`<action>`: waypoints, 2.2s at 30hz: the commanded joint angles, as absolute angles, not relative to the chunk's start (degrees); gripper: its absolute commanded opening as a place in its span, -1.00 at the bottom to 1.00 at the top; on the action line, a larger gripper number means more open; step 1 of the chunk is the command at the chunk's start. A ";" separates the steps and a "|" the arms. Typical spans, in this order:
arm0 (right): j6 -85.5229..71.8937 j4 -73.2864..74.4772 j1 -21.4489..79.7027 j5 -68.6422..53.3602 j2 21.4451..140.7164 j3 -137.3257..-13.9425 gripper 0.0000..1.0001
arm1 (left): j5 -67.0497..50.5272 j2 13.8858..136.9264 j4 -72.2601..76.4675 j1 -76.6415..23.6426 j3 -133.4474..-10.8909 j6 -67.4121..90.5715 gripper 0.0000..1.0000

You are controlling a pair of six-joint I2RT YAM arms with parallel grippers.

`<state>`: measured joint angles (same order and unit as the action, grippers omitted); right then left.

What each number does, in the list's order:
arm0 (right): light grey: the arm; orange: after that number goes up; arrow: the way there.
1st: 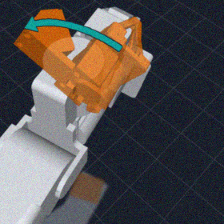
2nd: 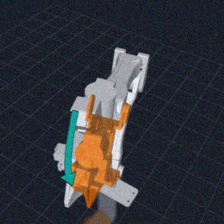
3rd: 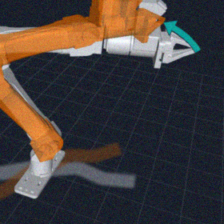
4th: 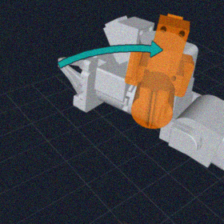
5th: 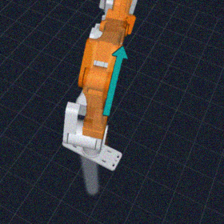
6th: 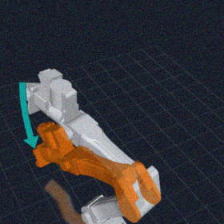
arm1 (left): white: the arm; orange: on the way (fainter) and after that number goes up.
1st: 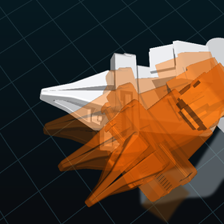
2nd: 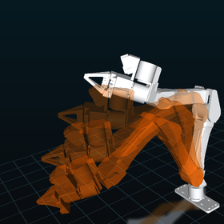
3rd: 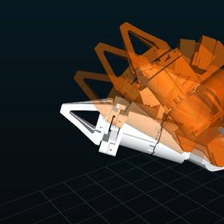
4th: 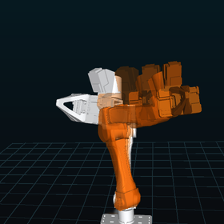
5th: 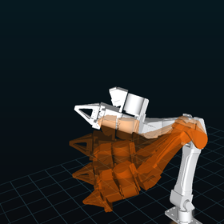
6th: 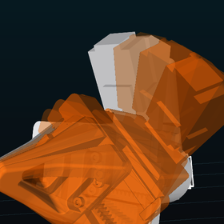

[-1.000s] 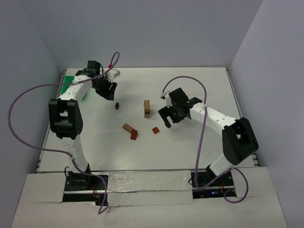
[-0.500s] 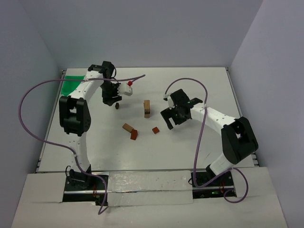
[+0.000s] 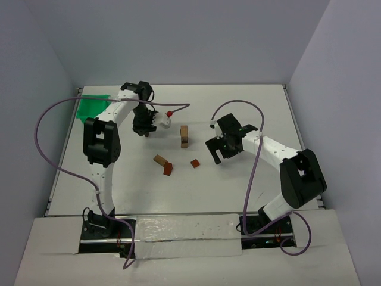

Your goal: Build the wood block tower

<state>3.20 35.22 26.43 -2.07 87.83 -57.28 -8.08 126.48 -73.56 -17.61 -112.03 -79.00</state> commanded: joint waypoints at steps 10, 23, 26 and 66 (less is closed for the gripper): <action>2.64 36.91 25.49 -0.09 85.87 -57.83 0.99 | -8.71 131.20 -72.07 -19.16 -113.64 -77.79 0.03; 2.55 37.62 25.37 -0.09 87.19 -59.00 0.99 | -9.76 133.12 -67.79 -18.98 -113.14 -76.06 -0.33; 2.55 37.91 25.31 -0.09 87.40 -59.40 0.99 | -10.36 133.28 -66.29 -18.56 -112.37 -75.17 -0.44; 3.52 40.77 25.22 -2.64 89.55 -62.46 0.99 | -28.06 127.01 -61.30 -11.52 -110.40 -73.49 0.67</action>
<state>3.07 39.72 25.71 -2.61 88.85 -59.74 -21.63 131.49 -63.84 -11.99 -112.67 -68.64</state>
